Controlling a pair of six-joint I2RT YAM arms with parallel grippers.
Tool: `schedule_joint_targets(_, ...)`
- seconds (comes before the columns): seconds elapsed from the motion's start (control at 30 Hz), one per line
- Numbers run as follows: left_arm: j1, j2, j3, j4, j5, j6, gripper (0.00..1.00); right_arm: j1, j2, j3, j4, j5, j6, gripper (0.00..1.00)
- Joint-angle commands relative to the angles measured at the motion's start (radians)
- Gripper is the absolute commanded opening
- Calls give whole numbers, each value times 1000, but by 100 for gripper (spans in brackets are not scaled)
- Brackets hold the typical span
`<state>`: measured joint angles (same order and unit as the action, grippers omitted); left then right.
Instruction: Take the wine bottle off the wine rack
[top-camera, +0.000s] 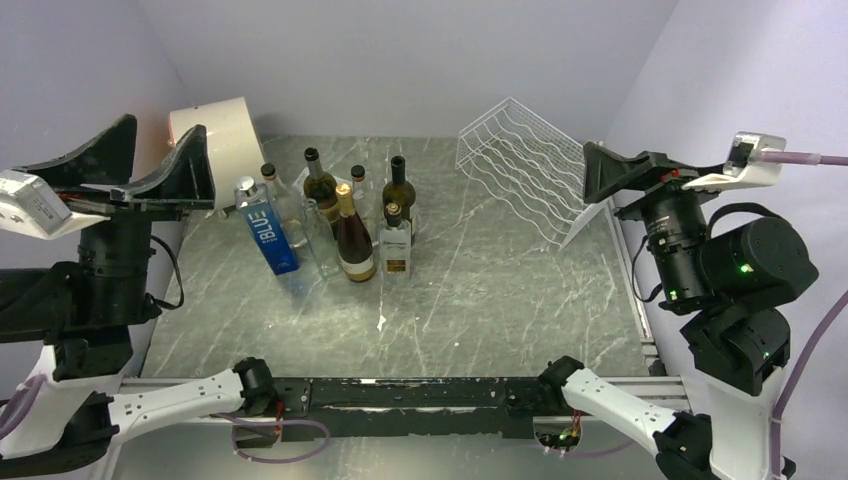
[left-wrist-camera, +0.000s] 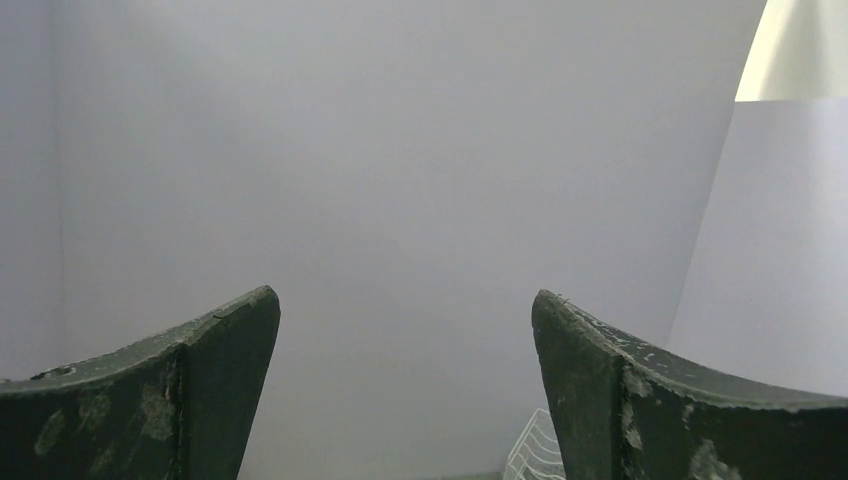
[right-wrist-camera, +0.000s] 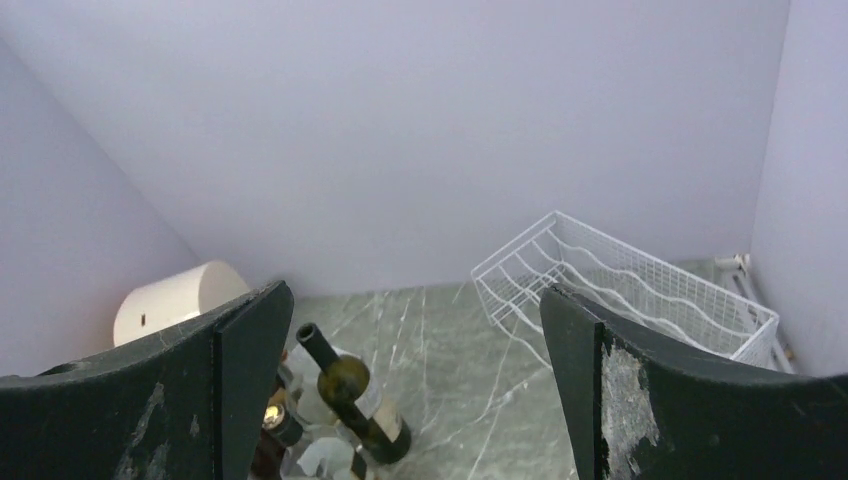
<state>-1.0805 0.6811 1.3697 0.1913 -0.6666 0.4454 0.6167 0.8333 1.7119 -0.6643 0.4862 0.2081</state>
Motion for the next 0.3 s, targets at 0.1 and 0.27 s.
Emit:
schedule_joint_targets(0.1, 7, -11, -31, -64, -32, 19, 99, 5, 36, 13, 67, 34, -128, 100)
schedule_joint_targets(0.27, 7, -21, -71, -58, -37, 18, 99, 3, 29, -7, 53, 52, -141, 100)
